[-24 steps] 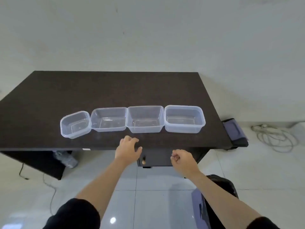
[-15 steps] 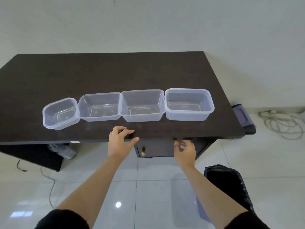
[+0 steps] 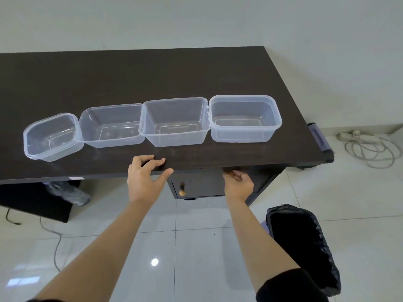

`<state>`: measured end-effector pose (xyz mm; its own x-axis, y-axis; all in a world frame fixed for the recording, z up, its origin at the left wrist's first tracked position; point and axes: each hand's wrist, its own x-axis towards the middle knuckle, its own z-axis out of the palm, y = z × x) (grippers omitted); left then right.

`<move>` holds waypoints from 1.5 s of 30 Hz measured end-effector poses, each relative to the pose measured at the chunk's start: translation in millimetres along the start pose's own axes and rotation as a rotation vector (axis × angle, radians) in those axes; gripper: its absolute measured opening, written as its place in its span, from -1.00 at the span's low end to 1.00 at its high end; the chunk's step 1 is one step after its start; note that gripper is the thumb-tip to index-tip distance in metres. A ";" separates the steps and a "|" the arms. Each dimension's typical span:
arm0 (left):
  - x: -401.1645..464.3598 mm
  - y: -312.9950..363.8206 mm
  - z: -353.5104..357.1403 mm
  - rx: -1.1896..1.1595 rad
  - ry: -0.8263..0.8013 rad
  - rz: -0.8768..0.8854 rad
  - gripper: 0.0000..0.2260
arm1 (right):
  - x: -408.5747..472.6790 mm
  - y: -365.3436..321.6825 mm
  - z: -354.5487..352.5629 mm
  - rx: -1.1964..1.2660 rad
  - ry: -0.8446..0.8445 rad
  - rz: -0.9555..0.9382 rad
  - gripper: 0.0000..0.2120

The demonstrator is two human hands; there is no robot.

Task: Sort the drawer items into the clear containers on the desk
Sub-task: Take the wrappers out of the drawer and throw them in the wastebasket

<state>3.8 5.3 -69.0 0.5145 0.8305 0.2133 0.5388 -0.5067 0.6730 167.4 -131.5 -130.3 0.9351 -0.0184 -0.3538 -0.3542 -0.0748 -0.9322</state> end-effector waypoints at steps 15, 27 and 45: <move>-39.6 15.0 6.3 -0.018 -0.043 -0.041 -0.59 | -33.0 8.3 -43.3 0.036 -0.021 0.115 -0.86; -81.8 13.6 16.5 -0.253 -0.298 -0.262 -0.36 | -38.2 21.9 -53.7 0.023 0.018 0.170 -0.83; -195.5 13.5 -4.9 -0.471 -0.261 -0.492 -0.43 | -131.9 59.9 -149.2 0.199 0.118 0.326 -0.83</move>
<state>-92.8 -162.8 -98.1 0.4605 0.8246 -0.3285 0.4346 0.1132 0.8935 24.2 -282.4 -128.1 0.7641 -0.1242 -0.6330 -0.6165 0.1483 -0.7733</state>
